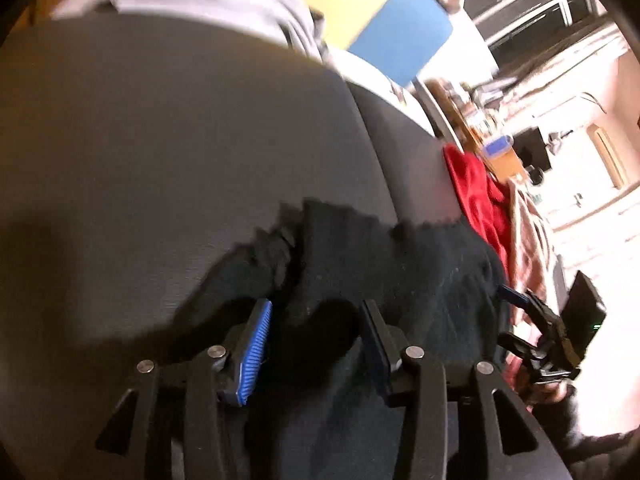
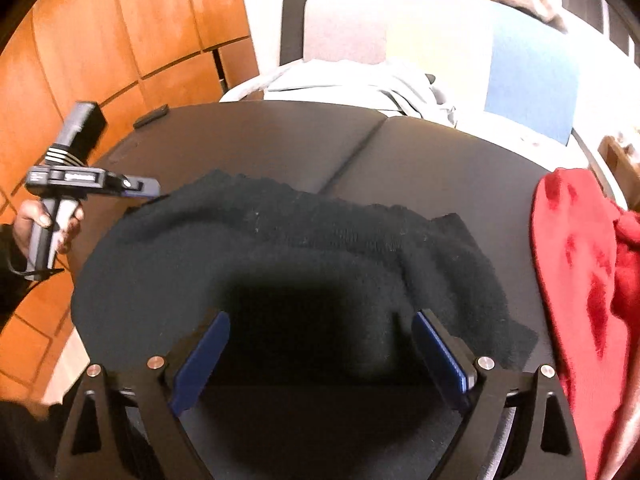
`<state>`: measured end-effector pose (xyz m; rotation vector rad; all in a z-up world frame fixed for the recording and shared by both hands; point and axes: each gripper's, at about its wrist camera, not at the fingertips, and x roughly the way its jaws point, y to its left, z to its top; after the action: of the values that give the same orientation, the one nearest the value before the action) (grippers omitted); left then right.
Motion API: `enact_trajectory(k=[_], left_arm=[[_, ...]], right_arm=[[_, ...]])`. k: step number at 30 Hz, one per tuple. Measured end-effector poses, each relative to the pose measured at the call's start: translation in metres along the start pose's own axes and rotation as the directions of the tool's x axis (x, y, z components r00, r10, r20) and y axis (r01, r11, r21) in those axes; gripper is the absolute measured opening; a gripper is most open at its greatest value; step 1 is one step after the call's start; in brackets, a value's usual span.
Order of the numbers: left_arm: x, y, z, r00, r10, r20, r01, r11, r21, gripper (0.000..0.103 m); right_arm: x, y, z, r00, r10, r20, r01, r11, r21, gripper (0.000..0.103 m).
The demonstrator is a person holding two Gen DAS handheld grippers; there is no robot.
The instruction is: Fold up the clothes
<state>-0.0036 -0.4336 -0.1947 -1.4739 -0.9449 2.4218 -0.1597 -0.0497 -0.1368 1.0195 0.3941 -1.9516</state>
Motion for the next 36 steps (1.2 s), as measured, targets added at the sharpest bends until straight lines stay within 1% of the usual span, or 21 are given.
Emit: enact_trajectory(k=[2, 3, 4, 6, 7, 9, 11, 13, 15, 16, 18, 20, 23, 24, 26, 28, 29, 31, 32, 35, 36], left_arm=[[0.001, -0.012, 0.000, 1.000, -0.002, 0.010, 0.002, 0.998, 0.057, 0.037], [0.001, -0.017, 0.000, 1.000, -0.004, 0.016, 0.002, 0.996, 0.085, 0.024], [0.001, -0.023, 0.001, 1.000, -0.002, 0.022, -0.001, 0.994, 0.111, 0.003], [-0.002, -0.024, 0.009, 0.995, 0.067, 0.069, -0.073, 0.993, 0.093, 0.003], [-0.005, -0.021, 0.013, 0.988, 0.108, 0.108, -0.115, 0.991, 0.063, 0.003], [-0.009, -0.013, 0.017, 0.973, 0.174, 0.150, -0.179, 0.984, 0.019, 0.003], [-0.004, -0.003, 0.018, 0.959, 0.240, 0.150, -0.239, 0.971, -0.026, 0.003], [0.005, 0.002, 0.018, 0.943, 0.299, 0.145, -0.299, 0.954, -0.025, 0.004], [0.001, 0.001, 0.014, 0.946, 0.279, 0.166, -0.277, 0.960, -0.038, 0.004], [-0.003, -0.002, 0.011, 0.944, 0.271, 0.186, -0.267, 0.963, -0.045, 0.009], [-0.012, -0.009, 0.006, 0.925, 0.314, 0.216, -0.303, 0.949, -0.082, 0.010], [-0.031, -0.022, -0.006, 0.892, 0.339, 0.300, -0.321, 0.941, -0.111, 0.015], [-0.047, -0.047, -0.032, 0.876, 0.260, 0.405, -0.249, 0.965, -0.079, 0.021], [-0.045, -0.053, -0.038, 0.870, 0.266, 0.416, -0.265, 0.962, -0.062, 0.021], [-0.037, -0.062, -0.057, 0.854, 0.309, 0.419, -0.323, 0.945, -0.038, 0.021], [-0.023, -0.058, -0.075, 0.843, 0.359, 0.400, -0.368, 0.928, -0.057, 0.021], [-0.015, -0.054, -0.084, 0.836, 0.389, 0.387, -0.393, 0.917, -0.071, 0.021], [0.000, -0.041, -0.096, 0.822, 0.391, 0.414, -0.385, 0.917, -0.101, 0.023], [0.000, -0.038, -0.102, 0.806, 0.377, 0.456, -0.380, 0.921, -0.090, 0.023], [0.009, -0.040, -0.091, 0.791, 0.406, 0.457, -0.425, 0.903, -0.066, 0.023], [0.010, -0.037, -0.082, 0.799, 0.402, 0.446, -0.419, 0.906, -0.064, 0.023]], right_arm=[[0.006, 0.000, -0.004, 1.000, -0.005, -0.014, 0.005, 1.000, 0.011, 0.094], [0.009, 0.001, -0.007, 1.000, -0.008, -0.021, 0.009, 1.000, 0.017, 0.094], [0.012, -0.001, -0.009, 1.000, -0.013, -0.027, 0.013, 1.000, 0.022, 0.094], [0.015, -0.006, -0.012, 0.999, -0.020, -0.029, 0.021, 0.999, 0.034, 0.094], [0.014, -0.009, -0.012, 1.000, -0.020, -0.020, 0.020, 0.999, 0.044, 0.094], [0.012, -0.014, -0.008, 1.000, -0.020, 0.005, 0.019, 0.998, 0.059, 0.094], [0.015, -0.022, 0.002, 0.999, -0.030, 0.036, 0.028, 0.998, 0.058, 0.099], [0.029, -0.034, 0.007, 0.998, -0.062, 0.028, 0.060, 0.995, 0.077, 0.101], [0.046, -0.047, 0.004, 0.998, -0.058, -0.006, 0.058, 0.991, 0.123, 0.102], [0.049, -0.048, 0.002, 0.998, -0.057, 0.006, 0.055, 0.991, 0.121, 0.103], [0.049, -0.044, -0.001, 0.997, -0.064, 0.034, 0.060, 0.994, 0.096, 0.103], [0.047, -0.043, -0.001, 0.997, -0.064, 0.034, 0.060, 0.994, 0.090, 0.103], [0.039, -0.044, 0.002, 0.998, -0.045, 0.050, 0.040, 0.994, 0.102, 0.103], [0.036, -0.045, 0.005, 0.997, -0.040, 0.063, 0.033, 0.994, 0.103, 0.103], [0.029, -0.047, 0.012, 0.996, -0.029, 0.090, 0.020, 0.994, 0.107, 0.103], [0.035, -0.048, 0.018, 0.994, -0.081, 0.071, 0.075, 0.994, 0.080, 0.103], [0.043, -0.053, 0.019, 0.993, -0.114, 0.036, 0.111, 0.990, 0.084, 0.103], [0.062, -0.065, 0.011, 0.993, -0.115, -0.013, 0.116, 0.984, 0.137, 0.103], [0.064, -0.072, 0.007, 0.995, -0.099, 0.006, 0.097, 0.982, 0.164, 0.103], [0.066, -0.080, 0.010, 0.995, -0.093, 0.023, 0.087, 0.979, 0.183, 0.103], [0.069, -0.081, 0.013, 0.995, -0.103, 0.017, 0.098, 0.980, 0.174, 0.103]])
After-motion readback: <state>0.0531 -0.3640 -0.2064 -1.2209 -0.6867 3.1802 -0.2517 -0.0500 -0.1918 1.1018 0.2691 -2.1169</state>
